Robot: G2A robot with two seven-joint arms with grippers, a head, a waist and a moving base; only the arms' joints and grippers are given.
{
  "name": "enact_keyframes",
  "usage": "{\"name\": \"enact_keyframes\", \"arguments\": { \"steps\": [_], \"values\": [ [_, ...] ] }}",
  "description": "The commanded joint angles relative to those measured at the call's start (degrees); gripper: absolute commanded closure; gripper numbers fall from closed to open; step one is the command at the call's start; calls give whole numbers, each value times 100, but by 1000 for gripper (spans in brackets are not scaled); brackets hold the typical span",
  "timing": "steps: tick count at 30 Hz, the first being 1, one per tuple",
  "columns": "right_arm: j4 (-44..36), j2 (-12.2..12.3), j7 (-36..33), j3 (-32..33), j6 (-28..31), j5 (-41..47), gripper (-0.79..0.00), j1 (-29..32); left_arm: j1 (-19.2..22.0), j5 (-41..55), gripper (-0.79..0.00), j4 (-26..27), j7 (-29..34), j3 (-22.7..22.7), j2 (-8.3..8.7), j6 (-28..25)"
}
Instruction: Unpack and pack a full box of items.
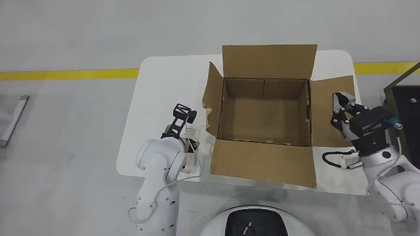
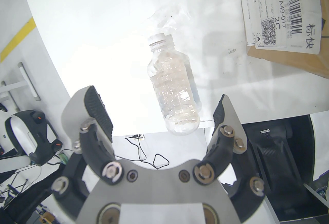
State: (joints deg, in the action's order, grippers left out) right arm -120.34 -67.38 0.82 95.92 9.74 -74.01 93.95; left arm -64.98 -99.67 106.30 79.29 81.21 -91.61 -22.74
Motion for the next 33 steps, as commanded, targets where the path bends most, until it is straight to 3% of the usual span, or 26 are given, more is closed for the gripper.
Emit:
{"name": "enact_keyframes", "arguments": {
  "steps": [1, 6, 14, 15, 16, 17, 21, 33],
  "values": [
    [-33, -4, -160, 146, 53, 481, 0, -35, 0, 0, -785, 0, 0, 0, 0, 0],
    [-87, 18, -968, 791, 288, 1982, 0, -180, 0, 0, -785, 0, 0, 0, 0, 0],
    [498, 168, -3299, 1813, 529, 3848, 0, -597, 0, 0, -785, 0, 0, 0, 0, 0],
    [565, 187, -3512, 1887, 616, 4042, -49, -627, 0, 0, -785, 0, 0, 0, 0, 0],
    [611, 212, -3701, 1990, 675, 4051, -366, -643, 0, 0, -785, 0, 0, 0, 0, 0],
    [606, 238, -3842, 2067, 810, 3971, -785, -650, 0, 0, -785, 0, 0, 0, 0, 0],
    [688, 282, -3848, 2251, 1319, 3992, -785, -524, 0, 0, -785, 0, 0, 0, 0, 0],
    [1159, 303, -3876, 1685, 1399, 4163, -785, -309, 0, 0, -785, 0, 0, 0, 0, 0]
  ]
}}
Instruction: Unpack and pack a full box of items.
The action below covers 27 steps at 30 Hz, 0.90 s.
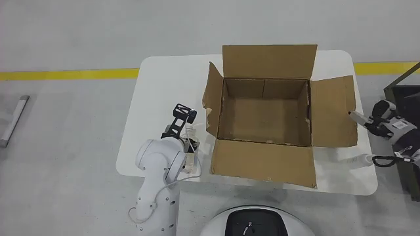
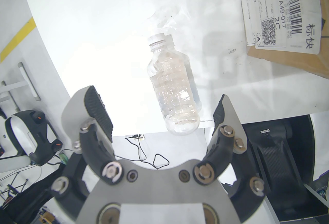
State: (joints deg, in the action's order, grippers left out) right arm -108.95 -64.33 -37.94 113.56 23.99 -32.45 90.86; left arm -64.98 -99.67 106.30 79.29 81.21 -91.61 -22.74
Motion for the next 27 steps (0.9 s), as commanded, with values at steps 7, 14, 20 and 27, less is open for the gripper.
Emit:
{"name": "enact_keyframes", "arguments": {
  "steps": [7, 14, 20, 27],
  "values": [
    [101, -2, 34, -543, -179, 87, -360, -51, 0, 0, -785, 0, 0, 0, 0, 0],
    [129, 8, 16, -723, -419, 427, 0, -163, 0, 0, -785, 0, 0, 0, 0, 0],
    [177, 11, 82, -839, -643, 783, 0, -284, 0, 0, -785, 0, 0, 0, 0, 0],
    [336, 19, 210, -1028, -994, 880, 0, -607, 0, 0, -785, 0, 0, 0, 0, 0]
  ]
}}
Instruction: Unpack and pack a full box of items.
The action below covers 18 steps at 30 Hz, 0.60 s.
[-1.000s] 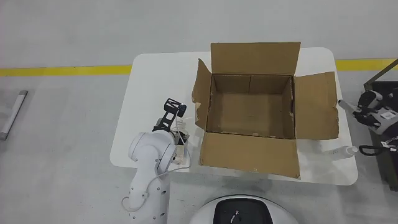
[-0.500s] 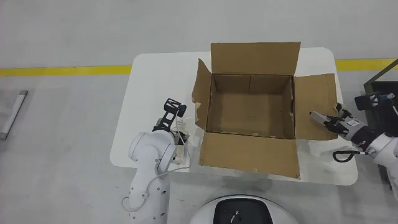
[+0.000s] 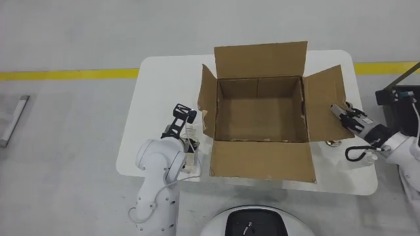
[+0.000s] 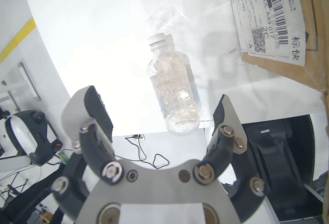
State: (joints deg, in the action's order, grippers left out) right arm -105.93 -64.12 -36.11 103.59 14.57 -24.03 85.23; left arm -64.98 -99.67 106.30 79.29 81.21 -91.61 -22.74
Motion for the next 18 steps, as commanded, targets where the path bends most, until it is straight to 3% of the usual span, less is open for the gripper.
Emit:
{"name": "enact_keyframes", "arguments": {
  "steps": [1, 11, 18],
  "values": [
    [74, -2, 40, -69, -110, 43, 0, -100, 0, 0, -785, 0, 0, 0, 0, 0],
    [308, -8, 283, -333, -698, 171, 0, -532, 0, 0, -785, 0, 0, 0, 0, 0],
    [333, 24, 175, -400, -486, 75, 0, -565, 0, 0, -785, 0, 0, 0, 0, 0]
  ]
}}
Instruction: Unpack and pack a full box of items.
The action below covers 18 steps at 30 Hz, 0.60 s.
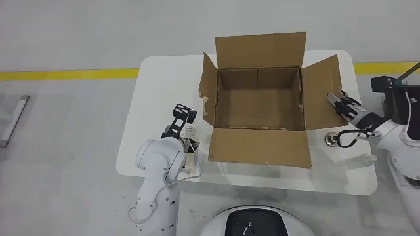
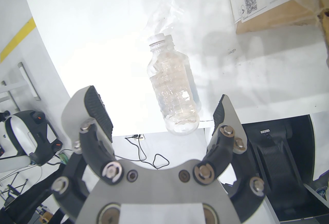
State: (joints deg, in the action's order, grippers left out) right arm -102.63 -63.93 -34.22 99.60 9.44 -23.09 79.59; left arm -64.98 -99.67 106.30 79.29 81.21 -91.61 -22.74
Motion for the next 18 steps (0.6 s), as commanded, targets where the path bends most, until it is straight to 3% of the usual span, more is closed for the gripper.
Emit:
{"name": "enact_keyframes", "arguments": {
  "steps": [1, 2, 3, 4, 10, 18],
  "values": [
    [16, 9, -13, 6, 46, -7, -58, 1, 0, 0, -785, 0, 0, 0, 0, 0],
    [21, 12, -7, 16, 56, 5, -339, 5, 0, 0, -785, 0, 0, 0, 0, 0],
    [18, 16, -1, 32, 61, 19, -702, 14, 0, 0, -785, 0, 0, 0, 0, 0],
    [0, 22, 1, 53, 83, -9, -785, 21, 0, 0, -785, 0, 0, 0, 0, 0],
    [-354, 65, 230, 348, 304, -275, -785, 207, 0, 0, -785, 0, 0, 0, 0, 0],
    [-1392, 67, 1615, 1154, 835, -792, -785, 752, 0, 0, -785, 0, 0, 0, 0, 0]
  ]
}}
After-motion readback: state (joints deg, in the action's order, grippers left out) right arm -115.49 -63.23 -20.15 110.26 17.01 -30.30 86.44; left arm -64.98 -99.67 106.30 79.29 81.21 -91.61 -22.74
